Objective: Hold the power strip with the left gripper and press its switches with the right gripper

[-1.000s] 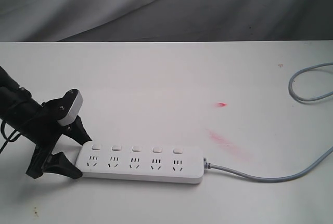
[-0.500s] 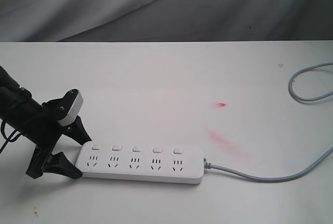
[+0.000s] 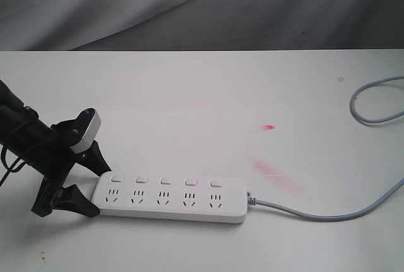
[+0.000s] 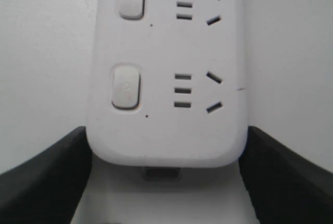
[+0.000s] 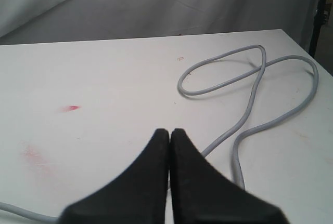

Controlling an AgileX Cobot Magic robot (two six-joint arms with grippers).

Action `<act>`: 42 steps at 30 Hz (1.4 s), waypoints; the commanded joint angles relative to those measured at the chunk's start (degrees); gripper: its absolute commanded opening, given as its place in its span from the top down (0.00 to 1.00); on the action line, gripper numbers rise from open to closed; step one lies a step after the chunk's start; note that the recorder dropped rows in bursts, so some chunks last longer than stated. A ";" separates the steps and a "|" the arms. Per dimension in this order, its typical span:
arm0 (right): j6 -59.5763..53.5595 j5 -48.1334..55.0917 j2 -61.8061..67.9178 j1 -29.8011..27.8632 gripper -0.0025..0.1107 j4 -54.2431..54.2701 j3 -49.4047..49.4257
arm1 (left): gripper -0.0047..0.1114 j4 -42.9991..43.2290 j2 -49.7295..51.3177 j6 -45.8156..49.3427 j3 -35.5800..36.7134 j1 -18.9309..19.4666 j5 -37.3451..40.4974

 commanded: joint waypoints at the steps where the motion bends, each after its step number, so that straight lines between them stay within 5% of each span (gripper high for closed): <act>1: 0.21 -0.04 -0.34 -0.45 0.98 0.16 0.14 | 0.56 2.27 0.47 0.23 0.16 -0.46 -0.90; 6: 0.09 -5.74 -0.34 -0.45 0.98 0.84 0.14 | 0.56 2.27 0.47 0.23 0.16 -0.46 -0.90; 14: 4.10 -30.07 -0.34 -0.45 0.98 33.18 0.14 | 0.56 3.30 0.47 0.23 0.16 -0.46 -0.90; 17: 5.54 -43.05 -0.34 -0.45 0.98 33.76 0.14 | 0.56 3.42 0.47 0.23 0.16 -0.46 -0.90; 21: 8.05 -47.55 -0.34 -0.45 0.98 30.72 0.14 | 0.56 3.51 0.47 0.23 0.16 -0.46 -0.90; 30: 7.22 -31.75 -0.34 -0.45 0.98 24.50 0.14 | 0.56 3.51 0.47 0.23 0.16 -0.46 -0.90; 34: 0.64 -18.89 -0.34 -0.45 0.98 19.52 -8.62 | 0.56 3.51 0.47 0.23 0.16 -0.46 -0.90; 42: -7.66 -3.90 31.79 -0.45 0.98 8.45 -34.95 | 0.56 3.51 0.47 0.23 0.16 -0.46 -0.90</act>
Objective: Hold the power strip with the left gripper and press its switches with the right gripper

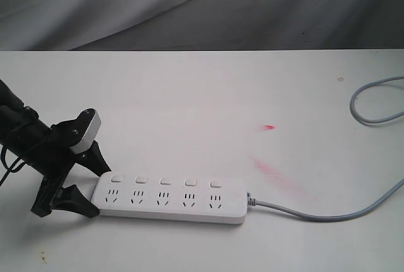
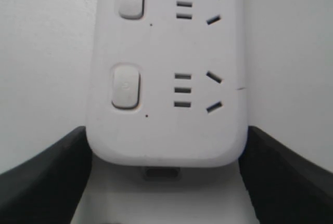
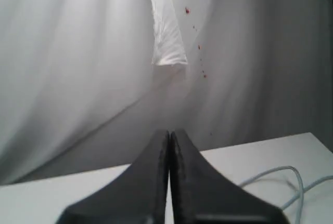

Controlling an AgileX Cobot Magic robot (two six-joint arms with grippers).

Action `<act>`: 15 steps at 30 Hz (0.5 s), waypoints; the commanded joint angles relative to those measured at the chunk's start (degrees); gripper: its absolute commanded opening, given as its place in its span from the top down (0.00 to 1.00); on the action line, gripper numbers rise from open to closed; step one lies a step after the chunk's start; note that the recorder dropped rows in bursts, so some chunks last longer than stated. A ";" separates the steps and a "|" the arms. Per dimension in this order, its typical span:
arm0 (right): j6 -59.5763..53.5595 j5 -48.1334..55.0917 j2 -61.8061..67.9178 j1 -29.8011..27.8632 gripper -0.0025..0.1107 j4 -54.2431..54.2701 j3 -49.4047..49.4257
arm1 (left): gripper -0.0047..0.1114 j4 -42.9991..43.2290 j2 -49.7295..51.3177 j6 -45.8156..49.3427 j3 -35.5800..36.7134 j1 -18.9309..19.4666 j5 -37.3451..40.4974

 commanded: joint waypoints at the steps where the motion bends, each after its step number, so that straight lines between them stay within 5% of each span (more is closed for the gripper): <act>1: -9.90 5.88 16.07 -0.45 0.98 -0.66 -13.07 | 0.56 3.05 0.47 0.23 0.16 -0.46 -0.90; 4: -19.14 9.68 25.60 -0.45 0.98 4.74 -22.91 | 0.56 3.05 0.47 0.23 0.16 -0.46 -0.90; 9: -49.70 29.83 40.30 -0.45 0.98 26.23 -40.37 | 0.56 3.05 0.47 0.23 0.16 -0.46 -0.90; 15: -55.10 45.46 53.92 -0.45 0.98 35.06 -51.07 | 0.56 3.05 0.47 0.23 0.16 -0.46 -0.90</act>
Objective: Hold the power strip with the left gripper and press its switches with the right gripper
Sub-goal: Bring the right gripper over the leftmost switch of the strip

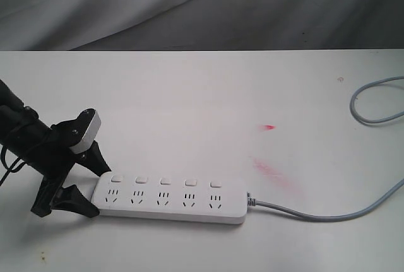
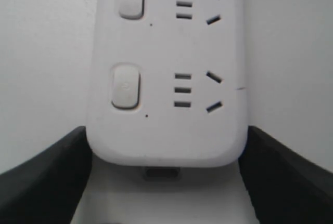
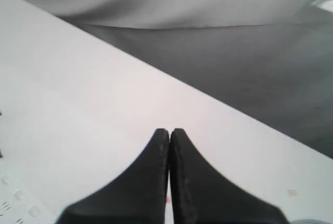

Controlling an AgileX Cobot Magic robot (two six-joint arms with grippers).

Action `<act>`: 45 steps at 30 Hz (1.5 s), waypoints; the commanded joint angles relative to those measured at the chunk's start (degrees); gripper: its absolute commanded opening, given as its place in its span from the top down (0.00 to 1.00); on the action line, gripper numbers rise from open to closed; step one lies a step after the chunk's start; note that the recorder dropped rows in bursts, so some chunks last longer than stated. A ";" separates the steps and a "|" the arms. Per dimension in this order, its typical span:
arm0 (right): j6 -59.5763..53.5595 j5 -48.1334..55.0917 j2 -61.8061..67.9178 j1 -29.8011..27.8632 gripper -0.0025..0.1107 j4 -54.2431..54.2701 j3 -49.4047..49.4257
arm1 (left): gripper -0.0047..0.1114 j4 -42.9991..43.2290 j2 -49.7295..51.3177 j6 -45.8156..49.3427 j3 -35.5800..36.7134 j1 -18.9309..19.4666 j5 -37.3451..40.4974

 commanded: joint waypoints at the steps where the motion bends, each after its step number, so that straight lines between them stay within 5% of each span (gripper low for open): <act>1: -6.73 8.64 9.31 -0.45 0.98 8.28 -4.53 | 0.56 3.05 0.47 0.23 0.16 -0.46 -0.90; 37: -38.37 -5.22 44.64 35.09 0.98 22.57 -4.53 | 0.56 3.08 0.47 0.23 0.16 -0.46 -0.80; 41: -38.37 -8.15 46.19 36.56 0.84 23.27 -4.53 | 0.56 3.08 0.47 0.23 0.16 -0.46 -0.80; 45: -38.15 -8.69 48.02 37.02 0.60 26.69 -4.85 | 0.56 3.08 0.47 0.23 0.16 -0.46 -0.80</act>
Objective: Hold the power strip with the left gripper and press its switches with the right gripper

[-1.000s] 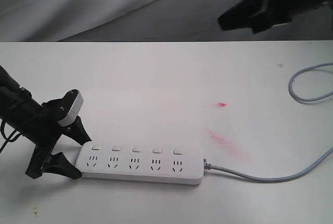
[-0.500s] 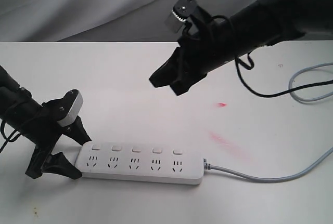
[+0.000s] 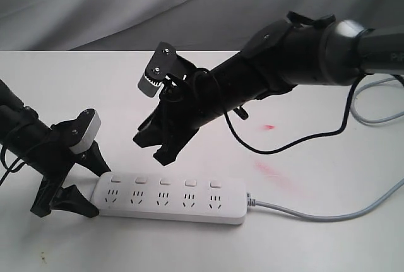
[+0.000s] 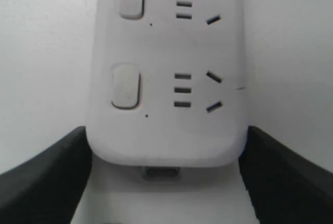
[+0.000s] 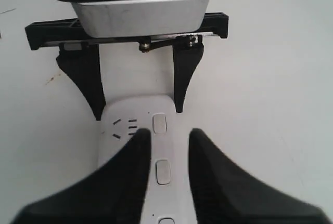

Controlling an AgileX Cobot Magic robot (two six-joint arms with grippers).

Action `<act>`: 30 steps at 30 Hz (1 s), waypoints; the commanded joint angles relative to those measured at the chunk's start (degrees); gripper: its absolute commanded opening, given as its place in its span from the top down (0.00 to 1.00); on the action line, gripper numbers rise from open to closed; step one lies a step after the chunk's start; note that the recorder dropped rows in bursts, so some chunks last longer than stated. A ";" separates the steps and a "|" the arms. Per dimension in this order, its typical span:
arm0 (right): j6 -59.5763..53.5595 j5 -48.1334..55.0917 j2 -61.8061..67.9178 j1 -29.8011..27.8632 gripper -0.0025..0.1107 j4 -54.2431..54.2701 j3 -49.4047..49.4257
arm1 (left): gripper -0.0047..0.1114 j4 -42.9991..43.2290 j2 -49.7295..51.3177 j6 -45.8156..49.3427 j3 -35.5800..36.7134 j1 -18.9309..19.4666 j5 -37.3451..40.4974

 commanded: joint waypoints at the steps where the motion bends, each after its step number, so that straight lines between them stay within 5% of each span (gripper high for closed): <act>1: -0.58 -1.81 2.17 0.49 0.54 6.07 -0.43 | 0.56 2.97 0.47 0.23 0.16 -0.46 -0.80; 4: -3.26 -3.31 3.45 0.49 0.46 10.42 -0.43 | 0.56 3.36 0.47 0.23 0.16 -0.46 -0.80; 16: -13.16 -7.31 8.19 3.18 0.46 18.13 -0.71 | 0.56 4.06 0.47 0.23 0.16 -0.46 -0.80; 30: -7.25 -7.18 13.46 4.31 0.46 9.60 -9.12 | 0.56 4.06 0.47 0.23 0.16 -0.46 -0.80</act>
